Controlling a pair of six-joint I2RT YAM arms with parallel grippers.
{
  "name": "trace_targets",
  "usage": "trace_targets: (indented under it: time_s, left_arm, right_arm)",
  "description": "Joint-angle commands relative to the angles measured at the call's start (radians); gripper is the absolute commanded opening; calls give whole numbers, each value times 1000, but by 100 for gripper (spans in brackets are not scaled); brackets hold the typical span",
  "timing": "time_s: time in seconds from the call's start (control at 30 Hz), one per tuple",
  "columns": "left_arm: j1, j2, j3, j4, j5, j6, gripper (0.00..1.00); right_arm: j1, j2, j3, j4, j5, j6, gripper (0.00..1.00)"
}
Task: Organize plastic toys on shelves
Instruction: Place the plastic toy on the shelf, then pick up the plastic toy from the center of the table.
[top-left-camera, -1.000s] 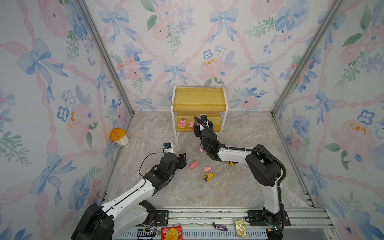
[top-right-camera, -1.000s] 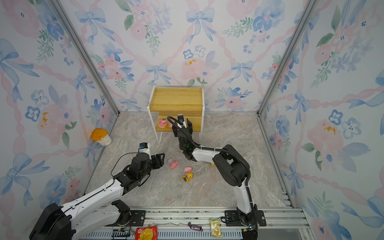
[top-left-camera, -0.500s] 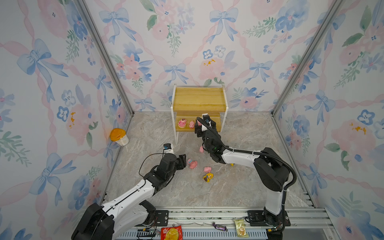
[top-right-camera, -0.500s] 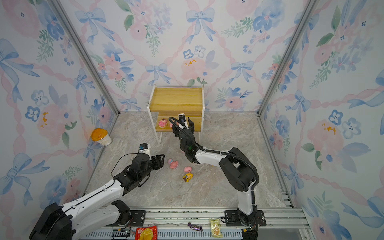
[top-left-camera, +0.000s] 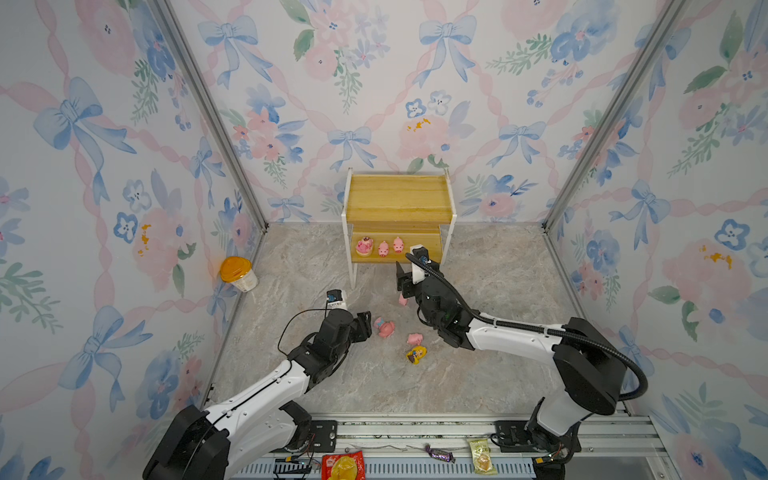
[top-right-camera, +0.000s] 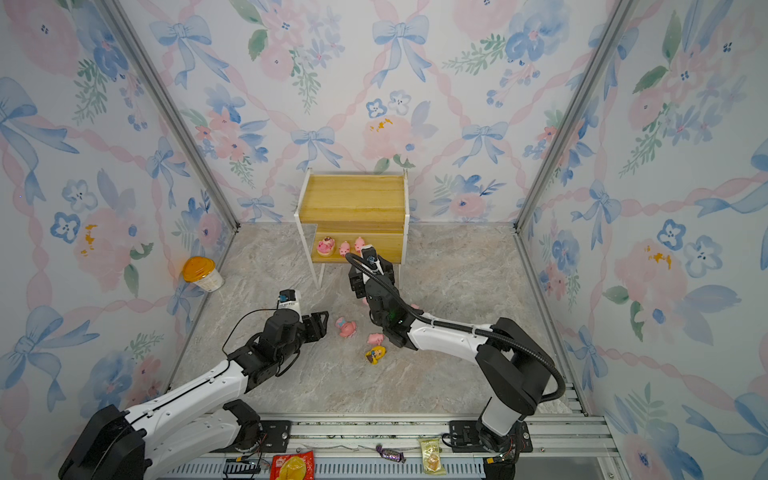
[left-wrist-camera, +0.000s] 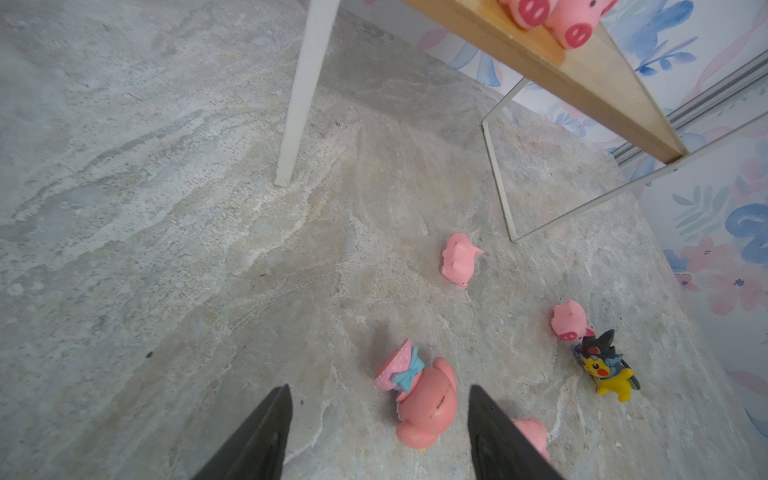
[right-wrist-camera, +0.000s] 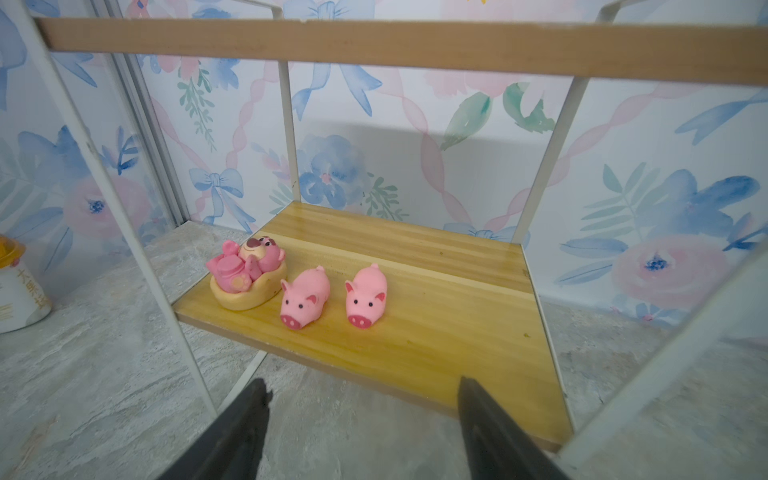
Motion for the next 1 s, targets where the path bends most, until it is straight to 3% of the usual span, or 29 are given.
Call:
trace_targets:
  time_s: [0.0,0.17,0.37,0.67,0.97]
  left_arm:
    - [-1,12,-19,15,5,-13,67]
    - [-53,38,-13,11,-37,-22,67]
    - [-127,106,11,-11,-104,-49,66]
    - [-163,207,82,-59,-131,-54,65]
    - [-215,276,143,-65,-152,-36,65]
  right_arm:
    - [6,-121,-45,-255,-57,94,73]
    - [-26,-272,-126,-496,-193,162,72]
    - [-76,-299,-167,-625,-367,213,71]
    - [-141,-216,-161,-668,-500,256,69]
    - [-244,-213,-181,-785,-516,259,66]
